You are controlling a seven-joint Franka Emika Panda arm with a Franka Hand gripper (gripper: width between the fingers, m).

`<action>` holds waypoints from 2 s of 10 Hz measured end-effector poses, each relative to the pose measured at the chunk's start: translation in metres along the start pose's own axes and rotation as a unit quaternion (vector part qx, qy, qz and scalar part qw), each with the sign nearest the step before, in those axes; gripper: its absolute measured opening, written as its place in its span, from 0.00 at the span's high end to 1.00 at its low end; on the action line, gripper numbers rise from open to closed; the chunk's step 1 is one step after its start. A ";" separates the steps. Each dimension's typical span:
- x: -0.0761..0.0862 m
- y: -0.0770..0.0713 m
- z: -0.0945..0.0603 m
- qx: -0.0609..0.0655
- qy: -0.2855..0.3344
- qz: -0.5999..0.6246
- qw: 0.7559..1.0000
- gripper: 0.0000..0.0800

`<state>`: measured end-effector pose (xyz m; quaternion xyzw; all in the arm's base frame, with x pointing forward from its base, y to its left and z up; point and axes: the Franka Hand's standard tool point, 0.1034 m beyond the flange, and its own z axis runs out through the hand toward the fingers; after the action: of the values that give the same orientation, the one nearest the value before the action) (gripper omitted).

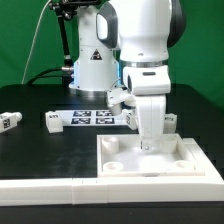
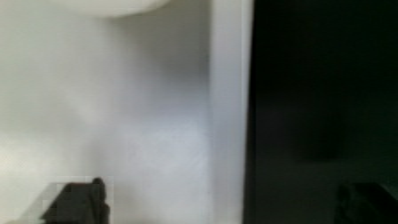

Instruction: Assemble one leg

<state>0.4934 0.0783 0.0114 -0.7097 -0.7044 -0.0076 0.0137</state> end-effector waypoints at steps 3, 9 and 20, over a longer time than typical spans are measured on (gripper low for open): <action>0.001 0.000 -0.002 -0.002 0.000 0.006 1.000 0.19; 0.005 -0.028 -0.041 -0.018 -0.009 0.086 0.996 0.19; 0.037 -0.052 -0.029 0.008 0.022 0.623 0.782 0.19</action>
Offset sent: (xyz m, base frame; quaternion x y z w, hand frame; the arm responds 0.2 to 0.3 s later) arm -0.0185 0.0014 0.0318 -0.0344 -0.0297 0.0471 0.9979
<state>0.4415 0.1146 0.0416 -0.9934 -0.1084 -0.0075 0.0363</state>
